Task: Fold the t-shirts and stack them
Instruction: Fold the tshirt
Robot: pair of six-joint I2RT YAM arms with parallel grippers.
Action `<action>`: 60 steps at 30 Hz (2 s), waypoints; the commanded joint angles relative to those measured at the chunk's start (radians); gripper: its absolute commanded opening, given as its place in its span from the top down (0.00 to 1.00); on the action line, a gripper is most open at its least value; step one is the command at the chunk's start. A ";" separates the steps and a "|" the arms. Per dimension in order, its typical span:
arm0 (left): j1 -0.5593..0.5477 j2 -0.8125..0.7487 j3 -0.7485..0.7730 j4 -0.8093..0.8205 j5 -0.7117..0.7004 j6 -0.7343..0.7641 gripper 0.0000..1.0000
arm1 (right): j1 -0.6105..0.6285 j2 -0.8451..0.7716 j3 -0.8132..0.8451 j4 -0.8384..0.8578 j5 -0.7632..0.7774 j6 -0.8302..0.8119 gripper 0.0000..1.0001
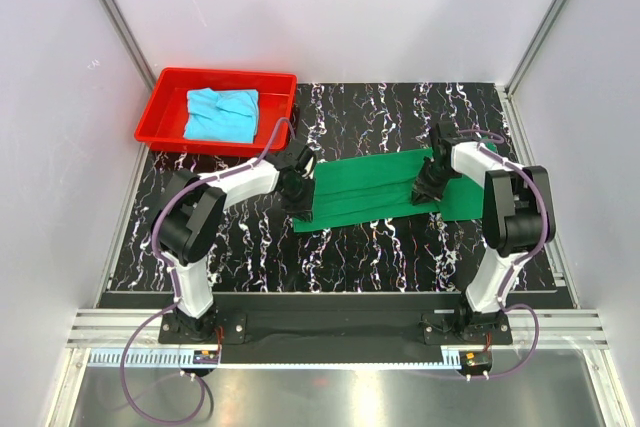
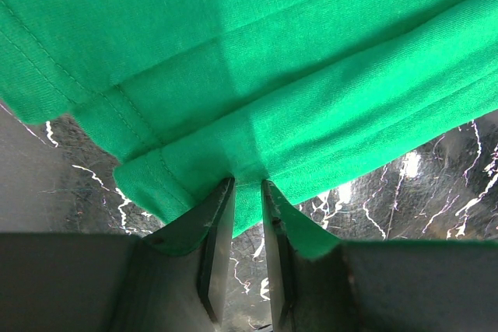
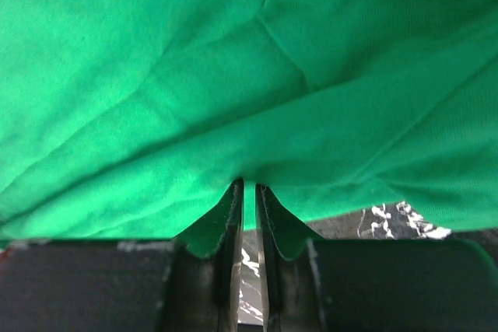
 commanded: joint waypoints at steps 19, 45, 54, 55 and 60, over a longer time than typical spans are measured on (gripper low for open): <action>0.003 -0.044 0.031 -0.038 -0.085 0.036 0.73 | 0.020 0.122 0.337 -0.074 0.078 0.006 0.69; 0.003 -0.141 0.037 -0.064 -0.090 0.021 0.65 | 0.286 0.081 0.108 0.017 0.056 0.073 0.71; 0.003 -0.164 0.000 -0.056 -0.088 0.018 0.65 | 0.291 0.152 0.207 -0.040 0.119 0.061 0.70; 0.003 -0.163 -0.003 -0.055 -0.084 0.018 0.65 | 0.293 0.158 0.226 -0.045 0.124 0.062 0.70; 0.003 -0.175 -0.020 -0.047 -0.084 0.016 0.65 | 0.293 0.187 0.291 -0.074 0.137 0.064 0.69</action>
